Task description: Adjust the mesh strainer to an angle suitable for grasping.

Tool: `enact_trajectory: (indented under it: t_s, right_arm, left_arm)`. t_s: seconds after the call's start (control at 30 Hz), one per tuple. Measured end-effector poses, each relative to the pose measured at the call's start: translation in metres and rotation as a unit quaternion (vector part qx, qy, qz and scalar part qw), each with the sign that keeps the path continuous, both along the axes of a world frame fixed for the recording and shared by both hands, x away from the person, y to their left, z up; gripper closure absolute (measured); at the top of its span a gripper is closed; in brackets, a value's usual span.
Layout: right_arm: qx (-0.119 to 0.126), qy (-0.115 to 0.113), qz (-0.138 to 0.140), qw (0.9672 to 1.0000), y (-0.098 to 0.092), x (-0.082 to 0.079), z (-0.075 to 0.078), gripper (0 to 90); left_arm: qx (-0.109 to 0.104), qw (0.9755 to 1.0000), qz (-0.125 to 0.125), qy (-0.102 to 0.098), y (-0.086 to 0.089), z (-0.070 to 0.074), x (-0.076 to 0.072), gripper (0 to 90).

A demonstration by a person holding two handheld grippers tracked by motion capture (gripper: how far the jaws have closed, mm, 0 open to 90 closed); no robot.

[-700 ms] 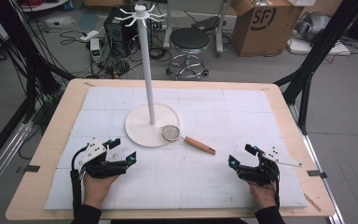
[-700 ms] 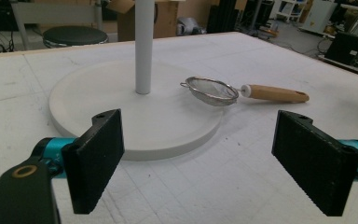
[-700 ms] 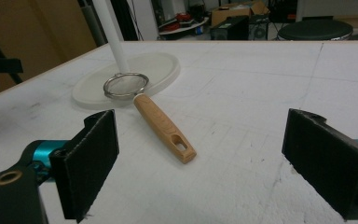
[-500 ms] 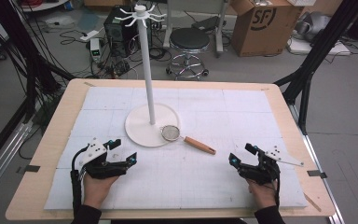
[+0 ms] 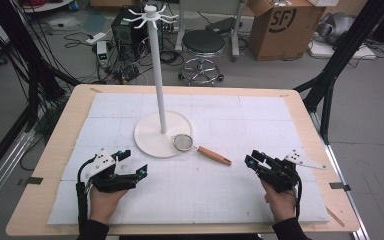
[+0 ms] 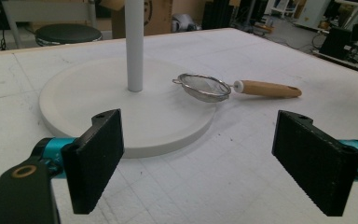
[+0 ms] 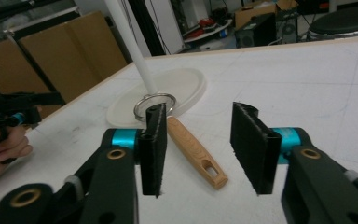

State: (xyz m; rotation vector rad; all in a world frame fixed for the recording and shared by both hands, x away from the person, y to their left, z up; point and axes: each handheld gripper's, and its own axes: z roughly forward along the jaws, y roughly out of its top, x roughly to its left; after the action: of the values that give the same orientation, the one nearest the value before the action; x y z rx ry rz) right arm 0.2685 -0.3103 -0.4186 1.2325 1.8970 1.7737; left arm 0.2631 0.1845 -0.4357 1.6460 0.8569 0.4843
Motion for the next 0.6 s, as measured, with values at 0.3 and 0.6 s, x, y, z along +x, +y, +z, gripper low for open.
enact_trajectory:
  t_s: [0.3, 0.6]
  right_arm:
    - [-0.006, 0.026, 0.006, 0.9996, 0.001, 0.014, -0.003, 73.3]
    - [-0.016, 0.032, 0.02, 0.9992, 0.011, 0.026, 0.003, 85.8]
  left_arm:
    - [-0.002, 1.0, 0.0, 0.0, 0.001, 0.0, 0.0, 17.1]
    - [0.003, 1.0, 0.003, 0.002, 0.001, 0.0, 0.0, 17.2]
